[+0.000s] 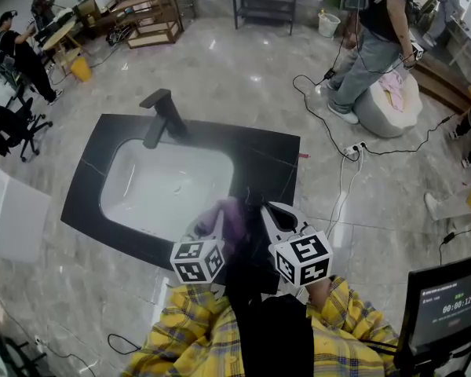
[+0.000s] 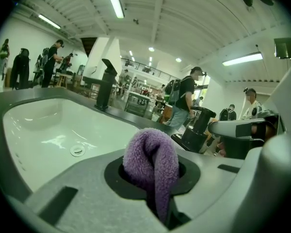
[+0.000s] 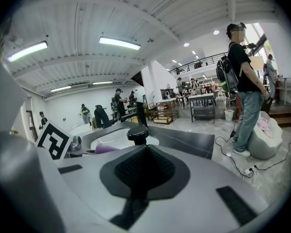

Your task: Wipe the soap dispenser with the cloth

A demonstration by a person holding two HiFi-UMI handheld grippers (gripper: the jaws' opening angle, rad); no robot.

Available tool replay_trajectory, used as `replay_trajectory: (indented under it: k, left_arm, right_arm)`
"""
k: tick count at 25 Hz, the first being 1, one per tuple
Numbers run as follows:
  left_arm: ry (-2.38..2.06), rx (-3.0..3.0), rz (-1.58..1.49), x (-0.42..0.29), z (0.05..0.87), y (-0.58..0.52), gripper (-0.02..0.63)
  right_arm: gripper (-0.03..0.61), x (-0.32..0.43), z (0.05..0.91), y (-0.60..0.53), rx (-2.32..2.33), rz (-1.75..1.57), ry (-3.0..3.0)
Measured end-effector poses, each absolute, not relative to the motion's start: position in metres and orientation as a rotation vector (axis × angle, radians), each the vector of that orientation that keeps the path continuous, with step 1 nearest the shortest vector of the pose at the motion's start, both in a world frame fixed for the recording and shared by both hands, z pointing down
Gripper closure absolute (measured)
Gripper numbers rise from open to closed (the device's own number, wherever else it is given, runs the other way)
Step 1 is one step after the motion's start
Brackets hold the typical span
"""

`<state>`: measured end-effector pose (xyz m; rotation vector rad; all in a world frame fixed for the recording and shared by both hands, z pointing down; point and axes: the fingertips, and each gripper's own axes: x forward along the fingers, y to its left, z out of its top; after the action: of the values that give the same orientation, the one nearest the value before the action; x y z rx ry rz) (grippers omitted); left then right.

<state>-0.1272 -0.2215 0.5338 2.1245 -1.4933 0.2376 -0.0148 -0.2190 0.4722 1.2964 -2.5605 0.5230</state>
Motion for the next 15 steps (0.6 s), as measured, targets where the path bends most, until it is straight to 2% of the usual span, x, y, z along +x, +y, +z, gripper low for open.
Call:
replay_trajectory:
  k: [7,15]
  left_arm:
    - [-1.455,2.115,0.323,-0.123,0.537,-0.216,0.571]
    - [-1.437,2.250,0.660,-0.111,0.541,-0.214,0.571]
  right_arm:
    - [0.572,-0.015,0.468,-0.215,1.285,0.520,-2.566]
    - [0.572,-0.010,0.466,-0.212,1.289,0.510,-2.571]
